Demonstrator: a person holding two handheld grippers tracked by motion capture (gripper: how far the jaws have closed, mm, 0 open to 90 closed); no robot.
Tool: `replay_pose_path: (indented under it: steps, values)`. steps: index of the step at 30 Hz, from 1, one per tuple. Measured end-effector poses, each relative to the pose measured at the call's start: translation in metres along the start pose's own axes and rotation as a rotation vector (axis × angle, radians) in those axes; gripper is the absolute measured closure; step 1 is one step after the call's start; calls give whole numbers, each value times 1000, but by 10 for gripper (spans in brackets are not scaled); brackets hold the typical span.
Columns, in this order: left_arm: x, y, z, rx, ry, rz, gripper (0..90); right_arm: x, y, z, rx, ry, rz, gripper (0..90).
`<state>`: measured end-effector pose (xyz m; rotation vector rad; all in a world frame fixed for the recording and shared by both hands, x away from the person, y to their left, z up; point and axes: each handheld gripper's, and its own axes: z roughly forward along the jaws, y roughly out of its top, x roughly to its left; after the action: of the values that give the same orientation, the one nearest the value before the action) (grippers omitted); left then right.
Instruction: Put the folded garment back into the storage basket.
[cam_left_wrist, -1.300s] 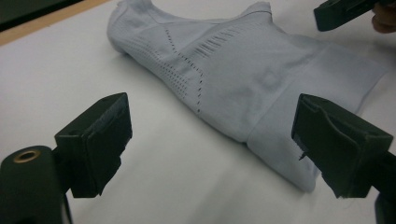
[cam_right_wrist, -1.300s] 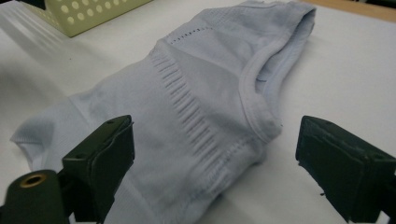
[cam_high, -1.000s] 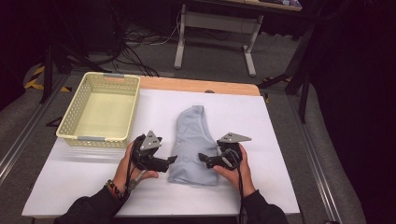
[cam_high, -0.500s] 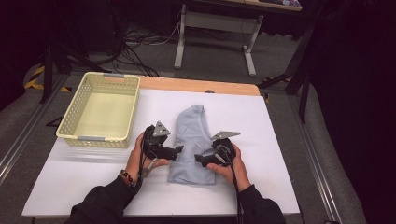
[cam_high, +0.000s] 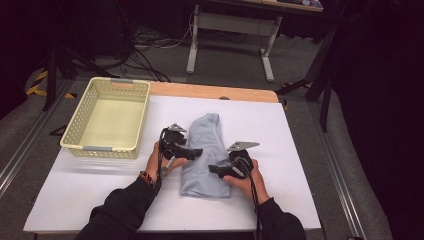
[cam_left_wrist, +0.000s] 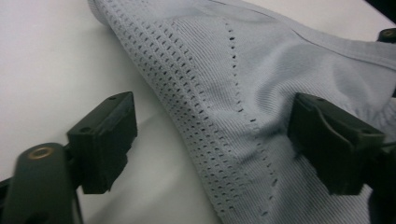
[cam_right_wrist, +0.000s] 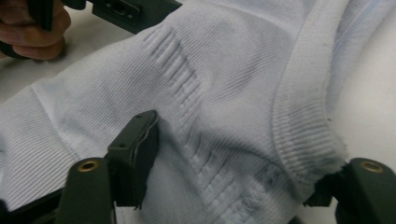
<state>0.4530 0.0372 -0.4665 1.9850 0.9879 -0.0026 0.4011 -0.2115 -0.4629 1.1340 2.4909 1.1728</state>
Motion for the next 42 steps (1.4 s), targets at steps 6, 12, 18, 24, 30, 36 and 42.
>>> replay_pose_path:
  steps: [6, 12, 18, 24, 30, 36, 42]
  values:
    - [-2, 0, 5, 48, -66, 48, 468, 0, 0, 0, -10, 40, -8, 479]
    - [-6, 1, 5, 49, -56, 93, 715, 2, -1, -1, -32, 45, -26, 583]
    - [-6, 1, 0, 51, 26, 87, 623, 2, -2, -2, -46, 46, -25, 616]
    - [-8, -5, -19, 62, 33, 73, 194, 1, -3, -3, -50, 51, -20, 622]
    - [-7, -14, -16, 94, 16, 62, 170, 2, -3, -3, -56, 41, -33, 638]
    - [-7, -19, -21, 115, -92, 82, 147, 2, -4, -4, -61, 46, -31, 638]
    - [-19, -19, -13, 151, -75, 179, 109, 1, -4, -4, -63, 48, -36, 635]
